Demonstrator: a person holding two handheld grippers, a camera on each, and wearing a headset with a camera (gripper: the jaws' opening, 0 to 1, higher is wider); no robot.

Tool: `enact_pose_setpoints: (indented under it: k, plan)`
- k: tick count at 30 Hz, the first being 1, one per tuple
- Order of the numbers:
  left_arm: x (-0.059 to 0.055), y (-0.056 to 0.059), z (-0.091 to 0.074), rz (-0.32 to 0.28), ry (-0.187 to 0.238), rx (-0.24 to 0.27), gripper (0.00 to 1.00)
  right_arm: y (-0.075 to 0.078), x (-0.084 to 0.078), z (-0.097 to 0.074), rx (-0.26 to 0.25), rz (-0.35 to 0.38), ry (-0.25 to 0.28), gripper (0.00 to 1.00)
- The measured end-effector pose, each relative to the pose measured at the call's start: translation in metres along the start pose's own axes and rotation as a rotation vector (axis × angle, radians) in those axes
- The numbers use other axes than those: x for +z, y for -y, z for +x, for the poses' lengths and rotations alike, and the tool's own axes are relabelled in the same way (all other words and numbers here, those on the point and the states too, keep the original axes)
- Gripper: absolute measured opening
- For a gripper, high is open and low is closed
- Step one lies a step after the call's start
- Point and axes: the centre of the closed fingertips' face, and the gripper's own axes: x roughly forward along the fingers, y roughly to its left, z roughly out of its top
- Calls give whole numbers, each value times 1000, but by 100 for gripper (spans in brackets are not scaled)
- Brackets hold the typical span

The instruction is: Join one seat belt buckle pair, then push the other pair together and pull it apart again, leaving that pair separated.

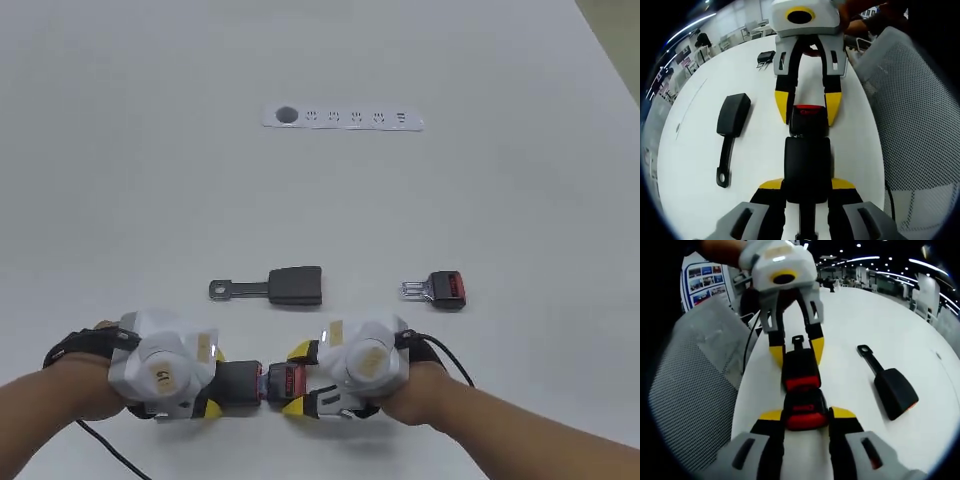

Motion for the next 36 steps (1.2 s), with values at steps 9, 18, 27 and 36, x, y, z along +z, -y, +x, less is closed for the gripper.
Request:
enact_pose_setpoints:
  k: [9, 18, 27, 36]
  plan:
    - [1, 0, 1, 2, 8, -1, 33, -3, 0, -2, 6, -6, -1, 34]
    - [-1, 0, -1, -9, 73, -1, 33, -3, -3, -3, -2, -8, 17, 34]
    - [-1, 1, -2, -21, 147, 3, 33, -3, -4, -4, -13, -18, 51, 33]
    - [1, -1, -3, -18, 215, -1, 33, -3, -4, -5, -48, -23, 96, 33]
